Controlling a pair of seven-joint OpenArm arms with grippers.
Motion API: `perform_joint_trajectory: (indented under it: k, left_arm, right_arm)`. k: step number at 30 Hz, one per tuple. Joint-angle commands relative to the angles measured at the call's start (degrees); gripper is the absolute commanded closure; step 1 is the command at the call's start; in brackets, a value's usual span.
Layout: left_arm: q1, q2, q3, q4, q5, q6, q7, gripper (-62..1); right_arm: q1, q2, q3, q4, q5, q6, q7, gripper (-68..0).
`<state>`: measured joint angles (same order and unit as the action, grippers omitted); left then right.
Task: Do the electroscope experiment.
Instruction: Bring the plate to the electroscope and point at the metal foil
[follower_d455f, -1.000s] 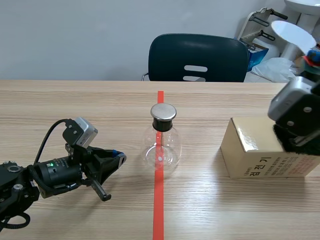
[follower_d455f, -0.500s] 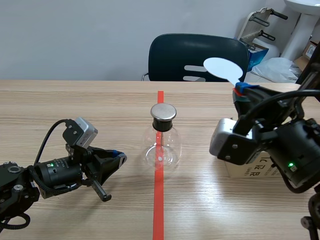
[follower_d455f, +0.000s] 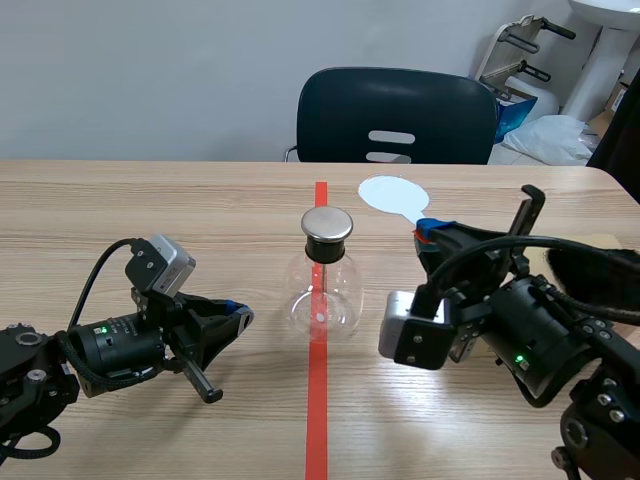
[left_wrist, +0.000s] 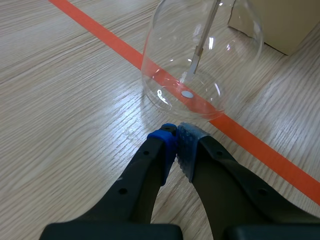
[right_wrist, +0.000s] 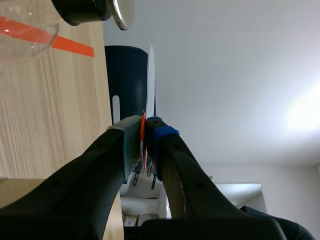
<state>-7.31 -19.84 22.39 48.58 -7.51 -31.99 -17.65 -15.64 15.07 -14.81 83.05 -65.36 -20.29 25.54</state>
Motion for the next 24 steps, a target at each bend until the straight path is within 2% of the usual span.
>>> perform_joint_trajectory:
  k: [1,10,24]
  left_arm:
    - [-0.5,0.1,0.1,1.0,-0.7,-0.2,-0.9,-3.2]
    - [-0.5,0.1,0.1,1.0,-0.7,-0.2,-0.8,-3.1]
    - [-0.5,0.1,0.1,1.0,-0.7,-0.2,-0.8,-3.2]
  right_arm:
    - [1.4,0.4,-0.1,0.6,0.0,-0.6,-0.1,-1.1]
    - [1.5,-0.5,-0.3,0.6,-1.2,-0.7,1.2,-1.1]
    - [1.5,-0.5,-0.3,0.6,-2.2,-1.1,10.6,-1.1]
